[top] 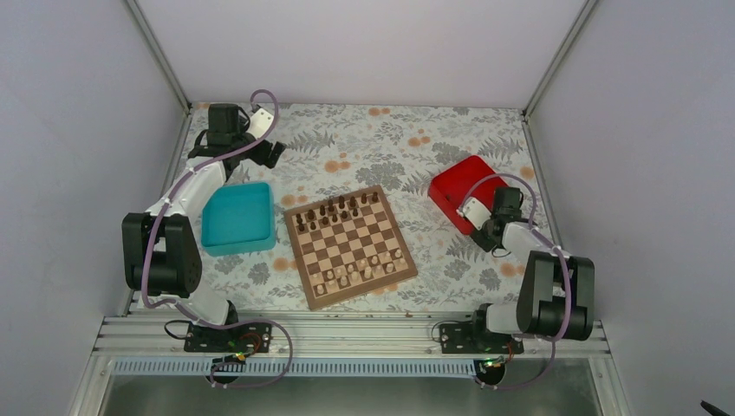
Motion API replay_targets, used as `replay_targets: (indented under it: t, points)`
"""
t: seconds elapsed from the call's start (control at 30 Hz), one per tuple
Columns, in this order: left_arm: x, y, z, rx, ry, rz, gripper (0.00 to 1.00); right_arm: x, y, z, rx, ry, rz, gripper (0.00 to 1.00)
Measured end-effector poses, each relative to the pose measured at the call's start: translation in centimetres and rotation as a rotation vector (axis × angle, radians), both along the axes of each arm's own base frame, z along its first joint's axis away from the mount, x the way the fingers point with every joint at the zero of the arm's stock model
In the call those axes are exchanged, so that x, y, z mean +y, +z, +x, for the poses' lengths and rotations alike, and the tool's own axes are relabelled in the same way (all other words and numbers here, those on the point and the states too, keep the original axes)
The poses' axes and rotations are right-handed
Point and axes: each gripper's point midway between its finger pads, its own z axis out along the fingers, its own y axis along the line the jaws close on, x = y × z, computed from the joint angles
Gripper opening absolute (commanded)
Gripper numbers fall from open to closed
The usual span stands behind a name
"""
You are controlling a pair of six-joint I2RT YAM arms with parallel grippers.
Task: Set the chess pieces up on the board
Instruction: Adjust the storage box at the center of the board.
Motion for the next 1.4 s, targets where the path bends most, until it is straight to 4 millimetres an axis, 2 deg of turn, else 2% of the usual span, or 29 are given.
replay_targets:
  t: [0.2, 0.47, 0.63, 0.83, 0.97, 1.13, 1.27, 1.33, 1.4]
  points:
    - [0.1, -0.1, 0.0, 0.001, 0.003, 0.003, 1.00, 1.1, -0.3, 1.0, 0.014, 0.034, 0.048, 0.04]
    - [0.2, -0.1, 0.0, 0.000, 0.011, 0.009, 1.00, 3.8, 2.6, 4.6, -0.052, 0.119, 0.137, 0.04]
    - [0.3, -0.1, 0.1, 0.000, 0.014, 0.012, 1.00, 5.9, 3.0, 6.8, -0.045, 0.161, 0.193, 0.04]
    - [0.4, -0.1, 0.1, 0.000, 0.019, 0.016, 1.00, 8.4, 1.8, 7.9, 0.018, 0.203, 0.240, 0.04]
    - [0.4, -0.1, 0.1, 0.000, 0.023, 0.019, 1.00, 9.4, 3.1, 8.4, 0.018, 0.223, 0.279, 0.04]
    - [0.5, -0.1, 0.1, -0.001, 0.025, 0.022, 1.00, 9.7, 6.5, 9.4, -0.026, 0.234, 0.303, 0.04]
    - [0.5, -0.1, 0.1, -0.001, 0.024, 0.024, 1.00, 8.8, 9.0, 11.4, -0.091, 0.220, 0.277, 0.04]
    - [0.5, -0.1, 0.1, -0.001, 0.024, 0.024, 1.00, 7.9, 9.9, 12.9, -0.120, 0.192, 0.259, 0.04]
    - [0.5, -0.1, 0.1, -0.002, 0.024, 0.025, 1.00, 6.4, 10.4, 15.4, -0.156, 0.146, 0.242, 0.04]
